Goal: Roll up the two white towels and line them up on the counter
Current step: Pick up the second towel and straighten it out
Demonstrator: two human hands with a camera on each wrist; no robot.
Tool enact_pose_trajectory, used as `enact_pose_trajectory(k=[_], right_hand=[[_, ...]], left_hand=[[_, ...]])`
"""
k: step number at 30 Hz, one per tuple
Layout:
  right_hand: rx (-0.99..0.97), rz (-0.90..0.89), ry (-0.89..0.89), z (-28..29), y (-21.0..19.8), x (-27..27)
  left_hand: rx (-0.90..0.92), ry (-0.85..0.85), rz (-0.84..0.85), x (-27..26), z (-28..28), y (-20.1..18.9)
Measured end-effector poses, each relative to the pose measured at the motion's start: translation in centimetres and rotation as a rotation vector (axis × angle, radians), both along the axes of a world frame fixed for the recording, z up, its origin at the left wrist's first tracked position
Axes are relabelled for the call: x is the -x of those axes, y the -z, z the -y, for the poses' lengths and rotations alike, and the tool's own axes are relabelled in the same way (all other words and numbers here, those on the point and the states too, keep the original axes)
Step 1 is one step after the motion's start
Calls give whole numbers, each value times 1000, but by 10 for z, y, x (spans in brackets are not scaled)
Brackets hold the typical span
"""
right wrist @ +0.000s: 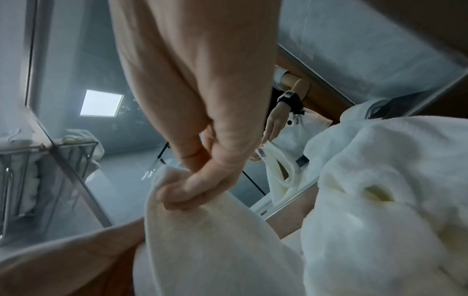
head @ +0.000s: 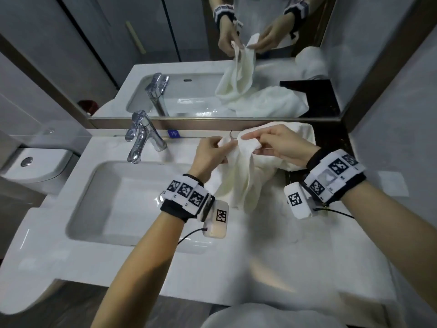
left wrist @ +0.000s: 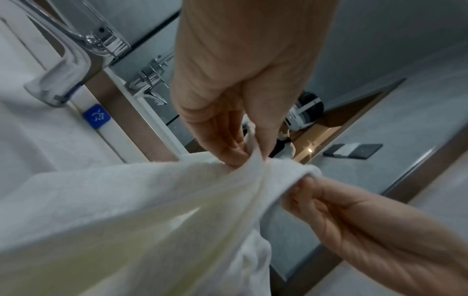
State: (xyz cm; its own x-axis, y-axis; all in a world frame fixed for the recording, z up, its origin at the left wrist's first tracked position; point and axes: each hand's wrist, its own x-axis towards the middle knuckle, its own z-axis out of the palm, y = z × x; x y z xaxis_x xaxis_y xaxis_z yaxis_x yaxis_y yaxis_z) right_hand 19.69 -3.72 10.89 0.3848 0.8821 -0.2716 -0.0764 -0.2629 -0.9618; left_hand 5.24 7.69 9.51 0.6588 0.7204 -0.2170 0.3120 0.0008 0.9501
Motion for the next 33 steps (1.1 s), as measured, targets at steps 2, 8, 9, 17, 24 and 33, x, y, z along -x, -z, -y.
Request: enact_pose_trajectory(k=[2, 8, 9, 17, 24, 33], right_hand=[[-14, 15, -28, -1, 7, 5], [-3, 467, -29, -3, 21, 7], [-10, 480, -37, -5, 22, 9], [18, 534, -7, -16, 30, 21], [16, 518, 14, -17, 32, 23], [79, 711, -426, -2, 30, 7]], left_hand=[[-81, -3, -11, 2, 6, 7], [-177, 20, -31, 17, 11, 17], [-167, 18, -19, 19, 11, 17], [41, 23, 130, 31, 15, 14], [-3, 22, 98, 30, 19, 15], [-145, 117, 318, 56, -19, -28]])
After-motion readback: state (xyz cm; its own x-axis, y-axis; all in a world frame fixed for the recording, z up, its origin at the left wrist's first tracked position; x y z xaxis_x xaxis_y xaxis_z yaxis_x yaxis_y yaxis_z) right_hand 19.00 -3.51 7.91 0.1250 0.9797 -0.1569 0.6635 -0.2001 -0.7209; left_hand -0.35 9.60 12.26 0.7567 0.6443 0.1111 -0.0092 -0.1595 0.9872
